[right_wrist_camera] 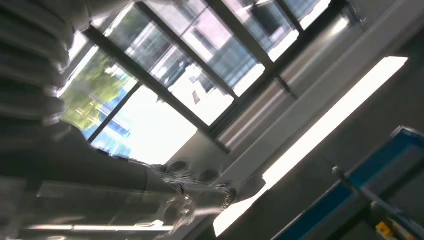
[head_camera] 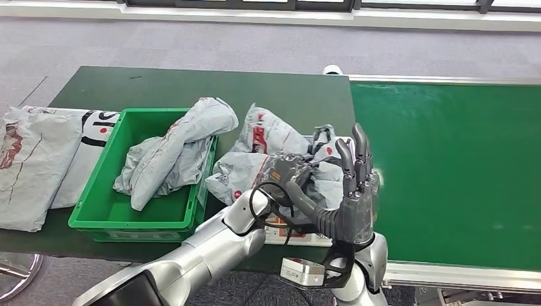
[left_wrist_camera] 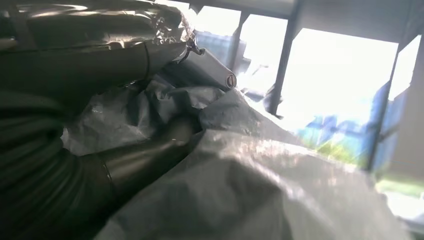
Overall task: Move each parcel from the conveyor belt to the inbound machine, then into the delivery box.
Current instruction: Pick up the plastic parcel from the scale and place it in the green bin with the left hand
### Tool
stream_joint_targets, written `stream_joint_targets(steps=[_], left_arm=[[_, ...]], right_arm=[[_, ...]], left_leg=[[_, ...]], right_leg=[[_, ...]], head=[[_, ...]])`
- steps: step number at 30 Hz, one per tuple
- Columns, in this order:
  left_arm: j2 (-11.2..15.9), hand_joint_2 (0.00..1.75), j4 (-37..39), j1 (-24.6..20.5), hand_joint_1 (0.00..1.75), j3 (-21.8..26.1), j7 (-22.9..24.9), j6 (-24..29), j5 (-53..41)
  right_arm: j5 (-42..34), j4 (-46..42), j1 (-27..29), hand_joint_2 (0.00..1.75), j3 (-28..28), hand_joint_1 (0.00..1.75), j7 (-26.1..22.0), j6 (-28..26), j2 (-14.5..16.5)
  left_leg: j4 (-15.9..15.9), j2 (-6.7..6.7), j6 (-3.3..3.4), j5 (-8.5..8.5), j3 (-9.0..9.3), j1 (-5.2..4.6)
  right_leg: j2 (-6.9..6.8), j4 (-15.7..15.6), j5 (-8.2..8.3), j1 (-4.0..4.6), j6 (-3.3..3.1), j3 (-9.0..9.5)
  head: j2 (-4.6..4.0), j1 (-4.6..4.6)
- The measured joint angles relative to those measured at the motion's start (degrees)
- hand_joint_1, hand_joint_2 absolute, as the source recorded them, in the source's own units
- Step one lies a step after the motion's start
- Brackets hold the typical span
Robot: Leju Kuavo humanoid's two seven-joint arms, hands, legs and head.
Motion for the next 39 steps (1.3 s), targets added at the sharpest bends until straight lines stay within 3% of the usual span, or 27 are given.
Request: stream_joint_targets(steps=[4, 7, 11, 18, 28, 39], left_arm=[[0.3, 1.75, -20.1, 10.0, 1.75, 19.9, -15.6, 2.1, -1.7], [-0.2, 1.75, -34.3, 15.4, 1.75, 28.6, -22.7, 2.5, 4.9], [0.2, 1.75, -50.0, 18.6, 1.75, 33.6, -27.9, 2.6, 8.6], [1.1, 1.75, -66.1, 21.3, 1.75, 35.8, -28.2, 2.5, 8.3], [1.5, 1.75, -66.4, 22.1, 1.75, 42.9, -17.2, 2.4, -6.3], [0.5, 1.75, -51.4, 17.8, 1.75, 57.1, -9.8, 2.3, -20.4]], right_arm=[[0.2, -0.9, 0.2, 1.75, 1.2, 0.00, 0.1, 0.0, 0.0], [0.1, -1.2, 0.4, 1.75, 1.0, 0.00, -0.1, 0.1, -0.1], [-0.4, -1.3, 0.5, 1.75, 0.2, 0.00, -0.1, 0.0, -0.1], [-0.8, -1.3, 0.6, 1.75, -0.3, 0.00, -0.3, 0.0, 0.0], [-0.8, -1.5, 0.6, 1.75, -0.3, 0.00, -0.5, 0.1, 0.0], [-0.9, -1.5, 0.6, 1.75, -0.2, 0.00, -0.4, 0.1, 0.0]], left_leg=[[0.0, 0.68, -0.08, -0.14, 0.09, 0.01], [0.0, 0.70, -0.10, -0.16, -0.01, 0.03], [0.0, 0.44, -0.11, -0.05, -0.08, 0.06], [0.0, 0.29, -0.12, -0.01, -0.12, 0.06], [0.0, 0.24, -0.10, 0.01, -0.07, 0.04], [0.0, 0.24, -0.15, 0.06, -0.08, 0.05]], right_leg=[[0.67, 0.0, 0.00, 0.00, -0.02, -0.16], [0.70, 0.0, 0.00, 0.04, -0.03, -0.26], [0.41, 0.0, 0.01, 0.06, -0.05, -0.23], [0.28, 0.0, 0.01, 0.05, -0.05, -0.20], [0.24, 0.0, 0.02, 0.05, -0.06, -0.19], [0.25, 0.0, 0.06, 0.05, -0.11, -0.20]], head=[[0.01, -0.05], [0.01, -0.01], [0.01, 0.02], [0.01, 0.03], [0.01, 0.02], [0.01, 0.03]])
